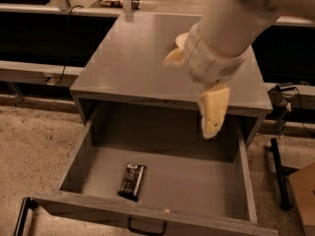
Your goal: Pick rxbar chocolate from top drawer and place on counter
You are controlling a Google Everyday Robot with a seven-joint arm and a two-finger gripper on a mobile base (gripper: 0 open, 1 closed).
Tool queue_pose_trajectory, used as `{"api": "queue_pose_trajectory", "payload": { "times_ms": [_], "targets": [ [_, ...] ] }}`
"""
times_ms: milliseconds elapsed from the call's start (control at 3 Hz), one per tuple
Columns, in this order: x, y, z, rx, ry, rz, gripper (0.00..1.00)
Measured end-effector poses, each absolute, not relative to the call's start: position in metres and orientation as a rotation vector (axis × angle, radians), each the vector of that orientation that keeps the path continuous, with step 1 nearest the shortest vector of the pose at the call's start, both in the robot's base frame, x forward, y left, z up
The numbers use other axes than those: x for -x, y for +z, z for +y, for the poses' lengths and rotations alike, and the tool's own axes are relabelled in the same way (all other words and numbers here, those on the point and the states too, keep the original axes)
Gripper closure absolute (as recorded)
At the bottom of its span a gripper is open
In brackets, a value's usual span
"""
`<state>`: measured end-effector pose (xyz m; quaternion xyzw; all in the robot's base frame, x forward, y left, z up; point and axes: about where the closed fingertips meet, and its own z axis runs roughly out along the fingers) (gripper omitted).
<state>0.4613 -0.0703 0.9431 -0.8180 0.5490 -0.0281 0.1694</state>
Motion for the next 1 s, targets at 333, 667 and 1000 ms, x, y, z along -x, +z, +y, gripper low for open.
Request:
{"api": "queue_pose_trajectory", "payload": {
  "times_ms": [333,667,1000],
  "targets": [
    [-0.456,0.866,-0.057,2.534,-0.107,1.430,0.00],
    [-0.451,0.855,-0.060,2.552,-0.100,1.439,0.00],
    [-0.450,0.833,-0.036,2.682,-0.102,1.416,0.00]
  ]
}}
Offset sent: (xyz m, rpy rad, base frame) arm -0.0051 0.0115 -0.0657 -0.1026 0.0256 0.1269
